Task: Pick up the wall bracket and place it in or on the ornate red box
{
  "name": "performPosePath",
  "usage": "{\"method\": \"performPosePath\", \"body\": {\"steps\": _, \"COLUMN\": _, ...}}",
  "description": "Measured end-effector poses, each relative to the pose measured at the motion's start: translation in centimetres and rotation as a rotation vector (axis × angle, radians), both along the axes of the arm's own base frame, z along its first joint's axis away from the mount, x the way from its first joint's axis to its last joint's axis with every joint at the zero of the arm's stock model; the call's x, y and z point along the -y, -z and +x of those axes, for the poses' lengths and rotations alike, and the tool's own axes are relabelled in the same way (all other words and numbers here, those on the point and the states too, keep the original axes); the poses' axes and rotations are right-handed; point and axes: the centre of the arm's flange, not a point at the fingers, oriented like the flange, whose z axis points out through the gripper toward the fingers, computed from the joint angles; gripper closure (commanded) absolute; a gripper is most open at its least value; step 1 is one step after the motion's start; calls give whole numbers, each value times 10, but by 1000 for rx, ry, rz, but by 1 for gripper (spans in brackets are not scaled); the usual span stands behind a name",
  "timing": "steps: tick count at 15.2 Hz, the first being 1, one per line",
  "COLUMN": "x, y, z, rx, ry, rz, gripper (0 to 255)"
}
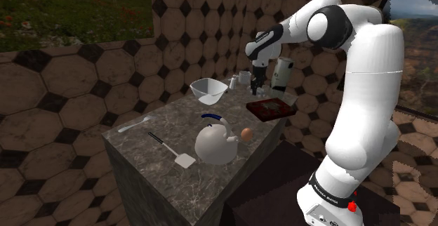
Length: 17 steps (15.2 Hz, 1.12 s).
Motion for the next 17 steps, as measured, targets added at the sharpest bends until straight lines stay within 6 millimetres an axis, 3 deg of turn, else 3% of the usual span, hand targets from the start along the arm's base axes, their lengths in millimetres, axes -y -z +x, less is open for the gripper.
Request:
{"method": "performPosePath", "body": {"steps": 10, "x": 100, "y": -5, "z": -75, "rx": 0, "ry": 0, "rz": 0, "gripper": 255}}
{"method": "performPosePath", "body": {"steps": 17, "x": 108, "y": 28, "z": -82, "rx": 0, "ry": -1, "rz": 0, "gripper": 255}}
